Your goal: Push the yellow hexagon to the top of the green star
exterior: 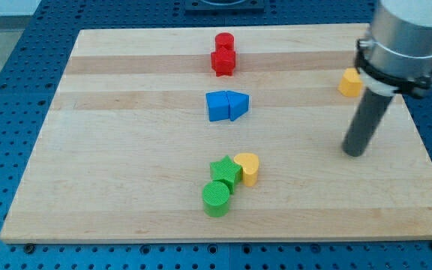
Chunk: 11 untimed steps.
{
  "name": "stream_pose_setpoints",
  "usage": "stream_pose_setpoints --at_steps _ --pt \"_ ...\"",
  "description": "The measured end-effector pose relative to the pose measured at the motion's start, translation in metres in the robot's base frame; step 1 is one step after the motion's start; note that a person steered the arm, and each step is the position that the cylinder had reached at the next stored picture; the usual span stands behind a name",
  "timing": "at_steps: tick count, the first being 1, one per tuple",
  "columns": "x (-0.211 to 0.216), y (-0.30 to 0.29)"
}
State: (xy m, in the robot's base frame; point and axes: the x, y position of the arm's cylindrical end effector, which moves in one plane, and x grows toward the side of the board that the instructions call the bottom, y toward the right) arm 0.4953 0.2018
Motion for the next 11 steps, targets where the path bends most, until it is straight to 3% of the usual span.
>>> stream_pose_setpoints --at_steps 1,2,3,5,7,9,11 --pt "-0.063 0.031" --pt "-0.159 0.038" --pt "-0.223 0.037" --pt "-0.202 0.017" --pt "-0.126 0.014" --pt "-0.062 -0.033" --pt "-0.034 -0.059"
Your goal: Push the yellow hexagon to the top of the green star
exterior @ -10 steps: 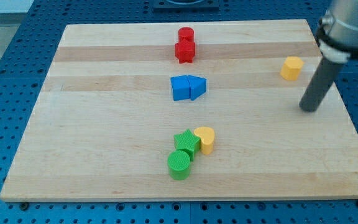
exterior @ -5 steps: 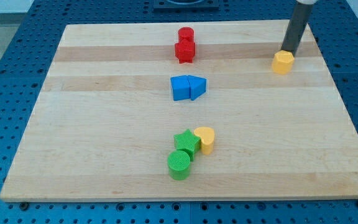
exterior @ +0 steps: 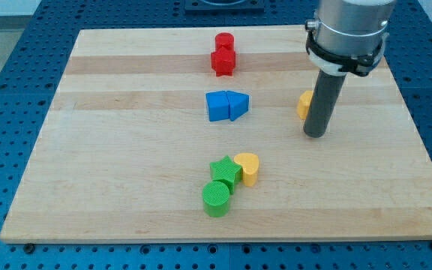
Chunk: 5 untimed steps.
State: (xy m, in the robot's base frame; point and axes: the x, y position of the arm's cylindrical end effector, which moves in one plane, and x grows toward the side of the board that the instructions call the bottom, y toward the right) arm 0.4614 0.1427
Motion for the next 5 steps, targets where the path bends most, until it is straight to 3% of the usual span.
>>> stream_pose_setpoints --at_steps 1,2,4,5 --pt "-0.011 0.052" --pt "-0.063 0.038" --pt "-0.063 0.009" --pt "-0.032 -0.025"
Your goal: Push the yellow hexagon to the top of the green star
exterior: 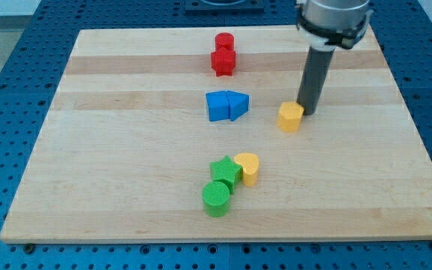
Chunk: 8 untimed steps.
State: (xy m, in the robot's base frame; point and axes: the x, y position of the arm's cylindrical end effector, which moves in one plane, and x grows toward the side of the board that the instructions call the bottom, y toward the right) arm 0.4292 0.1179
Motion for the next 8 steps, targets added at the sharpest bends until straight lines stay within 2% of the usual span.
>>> stream_pose_setpoints --at_steps 3,4,5,6,7,8 --pt "0.096 -0.046" --pt "0.115 -0.056" --pt "0.114 -0.003" --pt "0.059 0.044" --pt "0.003 0.052" --pt "0.006 0.011"
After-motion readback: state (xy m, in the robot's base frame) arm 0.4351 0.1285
